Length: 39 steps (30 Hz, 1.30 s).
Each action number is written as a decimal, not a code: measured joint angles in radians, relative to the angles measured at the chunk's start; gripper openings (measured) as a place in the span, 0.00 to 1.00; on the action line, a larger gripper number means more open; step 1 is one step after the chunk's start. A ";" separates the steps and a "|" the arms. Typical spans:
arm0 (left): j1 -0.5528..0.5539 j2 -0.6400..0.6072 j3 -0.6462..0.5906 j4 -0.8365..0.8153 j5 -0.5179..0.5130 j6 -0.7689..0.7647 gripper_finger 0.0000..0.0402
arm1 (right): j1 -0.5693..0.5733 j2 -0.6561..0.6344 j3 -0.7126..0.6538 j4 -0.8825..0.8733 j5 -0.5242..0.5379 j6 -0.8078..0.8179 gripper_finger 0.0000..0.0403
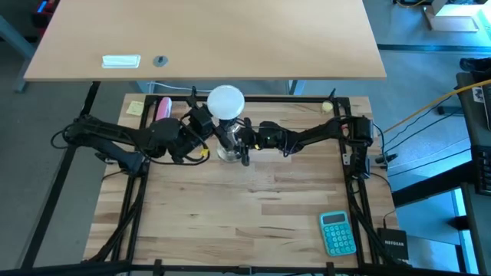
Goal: Screw lightbulb
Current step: Insert the lightbulb into the desk lamp
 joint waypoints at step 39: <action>0.185 -0.054 0.001 -0.203 1.329 -0.195 0.32 | 0.227 -0.113 -0.003 -0.206 -0.546 0.084 0.40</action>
